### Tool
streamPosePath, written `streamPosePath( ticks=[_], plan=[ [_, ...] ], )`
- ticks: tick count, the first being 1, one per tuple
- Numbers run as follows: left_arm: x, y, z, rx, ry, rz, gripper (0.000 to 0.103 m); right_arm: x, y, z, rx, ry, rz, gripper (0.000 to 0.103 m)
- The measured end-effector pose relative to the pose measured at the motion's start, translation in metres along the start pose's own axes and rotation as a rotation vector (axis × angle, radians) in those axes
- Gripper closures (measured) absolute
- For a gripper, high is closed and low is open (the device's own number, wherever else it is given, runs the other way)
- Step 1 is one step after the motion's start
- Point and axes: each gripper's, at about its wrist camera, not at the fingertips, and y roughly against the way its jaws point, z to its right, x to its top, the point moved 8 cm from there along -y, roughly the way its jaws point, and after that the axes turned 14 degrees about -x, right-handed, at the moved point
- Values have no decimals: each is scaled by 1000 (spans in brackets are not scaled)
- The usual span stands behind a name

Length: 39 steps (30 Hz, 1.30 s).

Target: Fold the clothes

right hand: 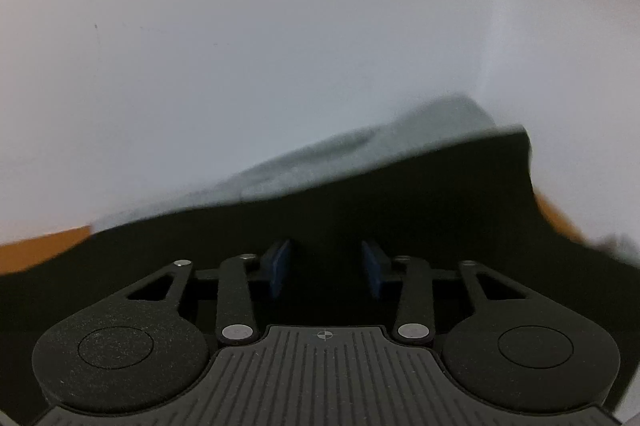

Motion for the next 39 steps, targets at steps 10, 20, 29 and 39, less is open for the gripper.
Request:
streamPosePath(
  ticks=[10, 20, 29, 39],
  plan=[
    [20, 15, -37, 69, -129, -97, 42, -23, 77, -12, 71, -43, 115, 59],
    [21, -12, -55, 37, -155, -155, 78, -106, 175, -8, 194, -60, 138, 43],
    [56, 14, -46, 248, -312, 25, 96, -113, 161, -12, 143, -5, 128, 43],
    [27, 21, -38, 217, -253, -37, 61, -113, 157, -17, 123, 21, 127, 42]
  ],
)
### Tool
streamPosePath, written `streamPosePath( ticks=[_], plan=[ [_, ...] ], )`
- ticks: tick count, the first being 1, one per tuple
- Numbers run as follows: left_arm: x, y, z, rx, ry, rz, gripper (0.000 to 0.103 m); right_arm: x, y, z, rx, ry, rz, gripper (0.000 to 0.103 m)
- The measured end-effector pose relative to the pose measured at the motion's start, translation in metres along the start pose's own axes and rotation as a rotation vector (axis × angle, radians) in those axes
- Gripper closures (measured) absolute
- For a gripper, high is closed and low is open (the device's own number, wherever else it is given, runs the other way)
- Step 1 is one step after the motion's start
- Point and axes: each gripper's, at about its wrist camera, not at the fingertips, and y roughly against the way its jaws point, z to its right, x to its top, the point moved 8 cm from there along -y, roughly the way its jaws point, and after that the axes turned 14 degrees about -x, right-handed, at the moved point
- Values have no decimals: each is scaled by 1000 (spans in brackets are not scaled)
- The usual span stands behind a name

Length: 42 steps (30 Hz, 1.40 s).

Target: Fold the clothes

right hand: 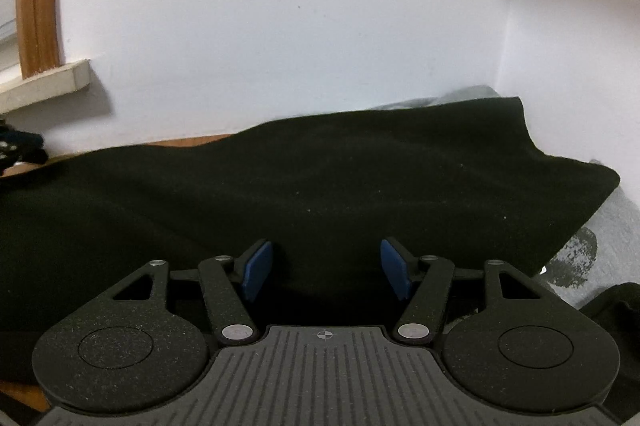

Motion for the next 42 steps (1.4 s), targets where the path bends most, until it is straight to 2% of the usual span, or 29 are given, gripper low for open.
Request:
streamPosePath(
  ticks=[3, 6, 9, 10, 14, 18, 23, 26, 29, 34, 39, 42],
  plan=[
    [0, 13, 23, -68, 4, 25, 60, 0, -2, 1, -1, -1, 3, 42],
    [-7, 18, 45, -143, -4, 18, 59, 0, -4, 0, -5, 8, -2, 42],
    [-17, 12, 50, -165, -8, -18, 59, 5, -1, -5, 9, 31, 29, 44],
    [-19, 13, 51, -180, -1, -16, 59, 7, 1, -7, 17, 39, 46, 48],
    [-27, 14, 50, -214, 22, -4, 52, 32, -8, -37, 120, 48, 30, 66],
    [-30, 7, 51, -212, 28, -6, 49, 54, -33, -92, 257, 100, -44, 71],
    [-31, 17, 51, -216, 20, 28, 45, 63, -73, -133, 202, 211, -118, 81],
    [-26, 28, 54, -240, 11, 87, 42, 73, -86, -141, 186, 200, -118, 82],
    [-24, 34, 58, -265, 14, 99, 41, 81, -96, -151, 150, 224, -106, 83],
    [-31, 27, 65, -292, -9, 45, 40, 87, -107, -153, 152, 180, -102, 83],
    [-35, 18, 68, -359, 36, -26, 39, 86, -94, -142, 109, 148, -79, 81],
    [-37, 21, 69, -399, 87, -66, 39, 84, -66, -135, 202, 136, -63, 81]
  ],
)
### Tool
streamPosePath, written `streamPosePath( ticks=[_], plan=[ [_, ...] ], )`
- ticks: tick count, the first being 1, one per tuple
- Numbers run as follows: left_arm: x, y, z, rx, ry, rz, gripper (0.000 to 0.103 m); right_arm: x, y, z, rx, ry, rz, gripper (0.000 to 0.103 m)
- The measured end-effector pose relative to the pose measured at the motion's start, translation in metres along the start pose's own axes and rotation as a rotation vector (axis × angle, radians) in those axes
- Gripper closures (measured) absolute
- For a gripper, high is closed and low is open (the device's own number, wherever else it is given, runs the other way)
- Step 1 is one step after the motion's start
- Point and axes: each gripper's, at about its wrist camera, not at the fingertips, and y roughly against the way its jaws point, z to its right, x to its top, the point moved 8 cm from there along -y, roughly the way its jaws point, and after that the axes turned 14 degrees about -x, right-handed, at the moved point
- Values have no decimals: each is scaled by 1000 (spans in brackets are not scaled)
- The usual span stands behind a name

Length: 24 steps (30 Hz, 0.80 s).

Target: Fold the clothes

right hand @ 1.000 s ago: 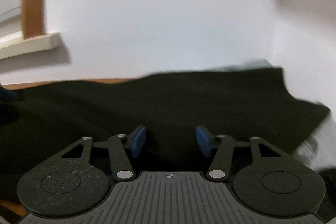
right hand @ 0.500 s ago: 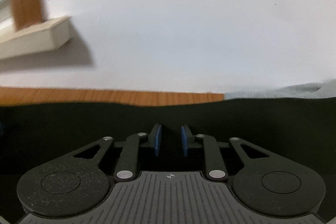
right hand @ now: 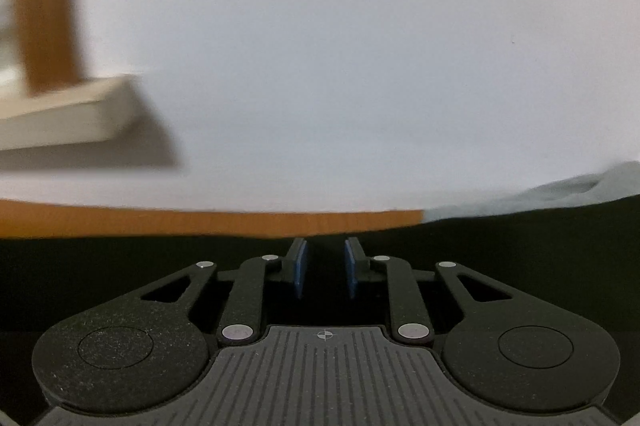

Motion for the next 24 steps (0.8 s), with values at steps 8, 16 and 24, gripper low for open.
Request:
streamPosePath(
  ticks=[8, 16, 24],
  plan=[
    [-14, 6, 3, 26, -7, -40, 39, -12, -14, -12, -9, 34, -34, 83],
    [-36, 24, 25, 36, -46, -48, 39, 9, -44, -15, -98, 44, -3, 85],
    [-36, 55, 25, 88, -44, -8, 39, 13, -16, 5, -112, -2, 42, 79]
  ],
)
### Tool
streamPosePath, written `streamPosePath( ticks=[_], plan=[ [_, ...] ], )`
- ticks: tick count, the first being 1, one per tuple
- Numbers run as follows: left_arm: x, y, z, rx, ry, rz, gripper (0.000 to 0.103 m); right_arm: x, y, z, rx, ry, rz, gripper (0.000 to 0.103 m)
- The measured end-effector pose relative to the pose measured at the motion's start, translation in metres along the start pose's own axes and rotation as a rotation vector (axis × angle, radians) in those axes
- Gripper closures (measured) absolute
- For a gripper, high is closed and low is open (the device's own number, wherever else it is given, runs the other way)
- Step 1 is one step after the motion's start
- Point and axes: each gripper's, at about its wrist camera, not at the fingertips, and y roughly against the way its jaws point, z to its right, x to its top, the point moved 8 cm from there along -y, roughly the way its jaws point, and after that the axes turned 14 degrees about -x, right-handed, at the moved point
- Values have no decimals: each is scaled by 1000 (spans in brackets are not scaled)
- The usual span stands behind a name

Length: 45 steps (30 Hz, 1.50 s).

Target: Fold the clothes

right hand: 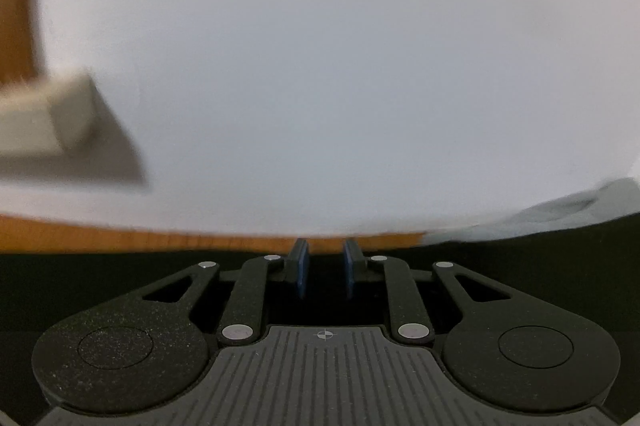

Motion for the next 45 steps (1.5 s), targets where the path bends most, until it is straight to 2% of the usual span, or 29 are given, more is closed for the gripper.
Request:
streamPosePath(
  ticks=[1, 4, 7, 11, 14, 15, 17, 21, 24, 28, 33, 37, 39, 43, 45],
  plan=[
    [2, 6, -3, 12, 5, 10, 39, -1, 14, 9, 17, -18, 16, 74],
    [4, 25, -31, 60, 40, 25, 39, -21, 52, 34, 48, 16, 1, 74],
    [3, 27, -60, 132, 33, -4, 44, -51, 84, 55, 62, 12, -28, 74],
    [-9, 21, -89, 162, 50, -52, 49, -81, 116, 62, 115, -30, -45, 72],
    [-6, 34, -93, 185, 53, -19, 50, -92, 125, 64, 66, -53, -32, 71],
    [-4, 39, -94, 196, 63, -12, 50, -91, 131, 59, 82, -69, -20, 71],
    [-2, 64, -90, 209, 55, 24, 49, -93, 144, 48, 105, -72, -1, 62],
    [-21, 129, -86, 285, 67, 41, 46, -103, 166, 16, 125, -12, 15, 58],
    [-46, 180, -90, 348, 108, 53, 44, -112, 185, -13, 164, 16, 29, 51],
    [-80, 243, -93, 423, 173, 79, 43, -121, 201, -41, 120, 104, 77, 44],
    [-123, 286, -88, 444, 242, 104, 41, -132, 213, -40, 53, 145, 109, 41],
    [-152, 288, -97, 430, 289, 113, 40, -132, 207, -33, 35, 64, 87, 41],
    [-161, 286, -106, 455, 292, 99, 40, -131, 206, -33, 53, 47, 79, 41],
    [-169, 281, -125, 431, 337, 109, 32, -130, 204, -35, 66, 50, 67, 41],
    [-171, 280, -126, 413, 349, 117, 32, -130, 203, -36, 61, 57, 72, 41]
  ],
)
